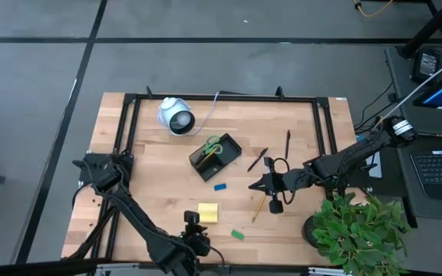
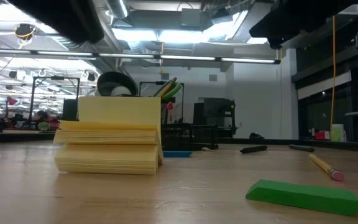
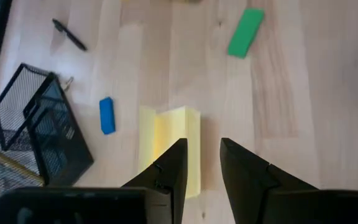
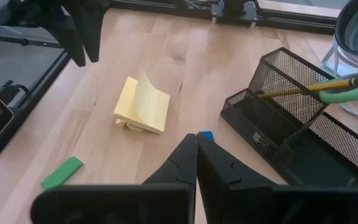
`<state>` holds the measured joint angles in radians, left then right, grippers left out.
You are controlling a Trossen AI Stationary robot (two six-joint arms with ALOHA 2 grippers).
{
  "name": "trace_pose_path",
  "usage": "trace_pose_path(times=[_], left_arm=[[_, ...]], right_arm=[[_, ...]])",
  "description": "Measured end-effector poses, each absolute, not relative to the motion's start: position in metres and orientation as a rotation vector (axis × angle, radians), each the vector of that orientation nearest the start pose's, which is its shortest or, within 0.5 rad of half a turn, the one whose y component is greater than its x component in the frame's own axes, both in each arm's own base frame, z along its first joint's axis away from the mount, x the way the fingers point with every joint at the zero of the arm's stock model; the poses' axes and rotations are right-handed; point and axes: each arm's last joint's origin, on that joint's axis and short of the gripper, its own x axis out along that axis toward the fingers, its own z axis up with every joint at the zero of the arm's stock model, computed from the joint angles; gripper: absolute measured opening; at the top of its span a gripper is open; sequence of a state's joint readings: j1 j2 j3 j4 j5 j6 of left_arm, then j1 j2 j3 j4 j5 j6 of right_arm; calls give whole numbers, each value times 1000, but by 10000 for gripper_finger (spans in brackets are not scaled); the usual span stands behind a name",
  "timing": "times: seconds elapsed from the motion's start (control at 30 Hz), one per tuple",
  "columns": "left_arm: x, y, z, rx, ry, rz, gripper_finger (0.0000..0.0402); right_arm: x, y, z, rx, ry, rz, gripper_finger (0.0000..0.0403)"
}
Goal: Pick and place office supplies into organizer
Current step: Put the yellow sticky note pad into the black desk organizer
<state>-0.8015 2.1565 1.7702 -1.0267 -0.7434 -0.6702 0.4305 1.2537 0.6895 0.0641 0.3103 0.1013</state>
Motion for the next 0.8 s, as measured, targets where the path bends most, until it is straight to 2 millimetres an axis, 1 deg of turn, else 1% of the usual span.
trace_pose_path(times=[0.17,0.43,0.53,0.8], left_arm=[[313,-292,197,364,970,278,99],[317,-288,196,354,1020,248,143],[317,-287,196,389,1026,230,156],[312,-280,175,434,1051,257,158]], right_arm=[[239,100,226,-89,493,92,8],[239,100,226,-91,501,92,8],[239,100,226,-91,501,92,8],[239,100,225,-92,504,91,8]])
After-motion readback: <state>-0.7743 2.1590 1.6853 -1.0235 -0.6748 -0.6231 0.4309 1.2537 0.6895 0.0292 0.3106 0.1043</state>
